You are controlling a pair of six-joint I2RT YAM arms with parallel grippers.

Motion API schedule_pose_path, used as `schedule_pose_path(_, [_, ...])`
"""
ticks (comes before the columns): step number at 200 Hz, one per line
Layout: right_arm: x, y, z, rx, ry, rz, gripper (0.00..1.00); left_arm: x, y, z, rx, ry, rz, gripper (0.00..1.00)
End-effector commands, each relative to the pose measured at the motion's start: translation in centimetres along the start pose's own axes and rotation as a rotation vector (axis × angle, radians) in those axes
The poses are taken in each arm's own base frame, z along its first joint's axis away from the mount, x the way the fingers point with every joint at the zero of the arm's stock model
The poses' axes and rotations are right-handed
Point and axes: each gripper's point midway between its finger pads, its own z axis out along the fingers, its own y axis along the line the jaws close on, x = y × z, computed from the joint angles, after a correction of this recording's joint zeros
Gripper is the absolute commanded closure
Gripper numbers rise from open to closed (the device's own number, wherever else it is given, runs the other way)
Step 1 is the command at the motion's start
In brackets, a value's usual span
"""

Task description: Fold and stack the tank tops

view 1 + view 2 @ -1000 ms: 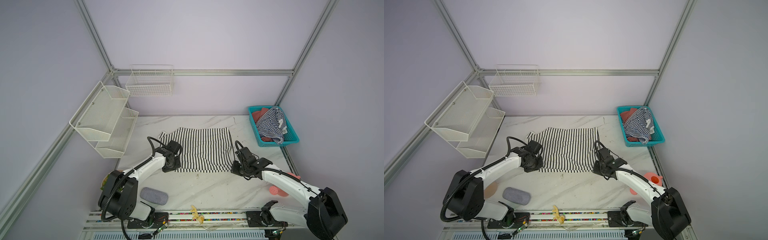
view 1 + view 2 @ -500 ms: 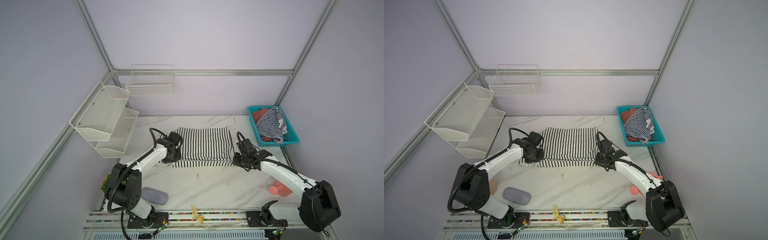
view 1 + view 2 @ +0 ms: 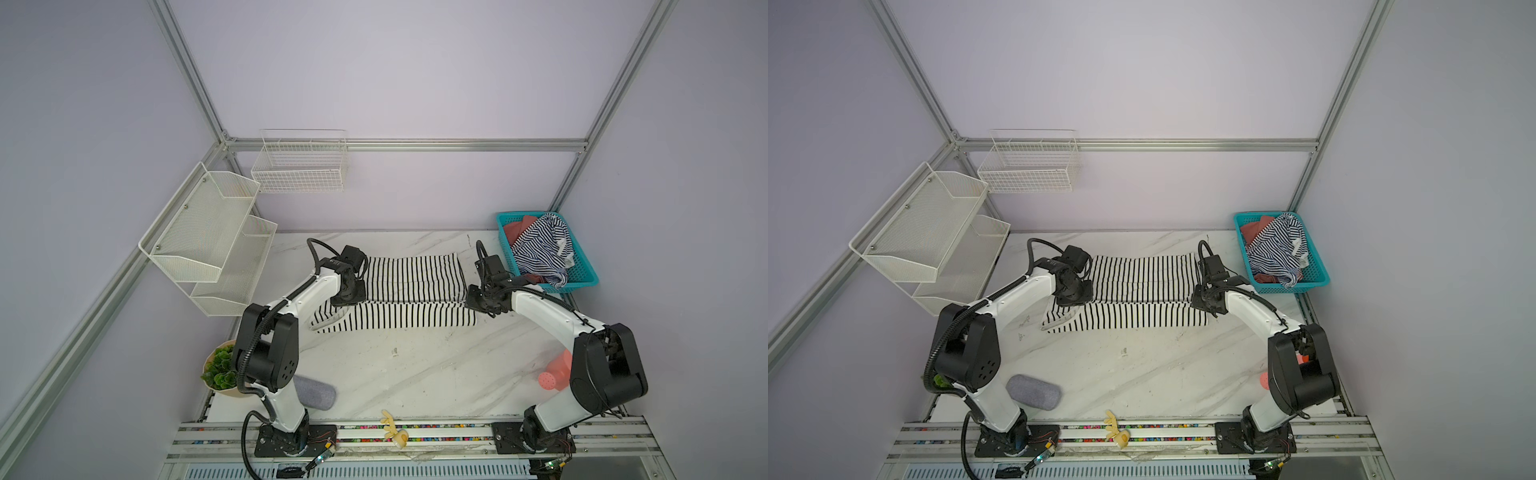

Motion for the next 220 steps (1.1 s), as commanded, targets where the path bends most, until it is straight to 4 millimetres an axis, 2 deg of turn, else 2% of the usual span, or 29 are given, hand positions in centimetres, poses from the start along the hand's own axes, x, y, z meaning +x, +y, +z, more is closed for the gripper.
schedule_pose_path(1, [-1.3,0.3,0.7,-0.005,-0.004,-0.039,1.0,-3.2,-0.6,-1.6,0.028,-0.062,0.014,1.0])
schedule_pose_path(59, [-2.5,0.1,4.0,0.003,0.051,-0.062,1.0,-4.5,-1.5,0.6,0.036,-0.022,0.043,1.0])
schedule_pose_path(102, [-3.6,0.4,5.5,-0.004,0.062,-0.059,1.0,-5.8,-2.0,1.7,0.023,-0.005,0.066,0.99])
schedule_pose_path(146, [-4.2,0.6,7.3,-0.006,0.084,-0.052,1.0,-6.2,-1.3,3.0,-0.009,0.015,0.061,0.97])
schedule_pose_path(152, [-4.3,0.6,7.5,-0.005,0.087,-0.049,0.97,-6.2,-1.2,3.1,-0.014,0.016,0.058,0.96])
schedule_pose_path(171, [-4.6,0.7,8.0,-0.007,0.09,-0.044,0.96,-6.5,-0.9,3.3,-0.018,0.013,0.045,0.91])
schedule_pose_path(177, [-4.8,0.7,8.1,-0.008,0.088,-0.043,0.94,-6.7,-0.9,3.3,-0.019,0.011,0.042,0.87])
schedule_pose_path(196, [-5.4,0.7,8.2,-0.006,0.08,-0.028,0.8,-7.4,-0.8,3.0,-0.022,-0.004,0.029,0.78])
schedule_pose_path(210, [-6.0,0.7,7.9,-0.006,0.068,-0.019,0.76,-8.3,-0.8,2.5,-0.021,-0.026,0.023,0.64])
schedule_pose_path(220, [-6.5,0.8,7.6,-0.007,0.055,-0.01,0.72,-9.1,-1.0,1.9,-0.019,-0.047,0.02,0.6])
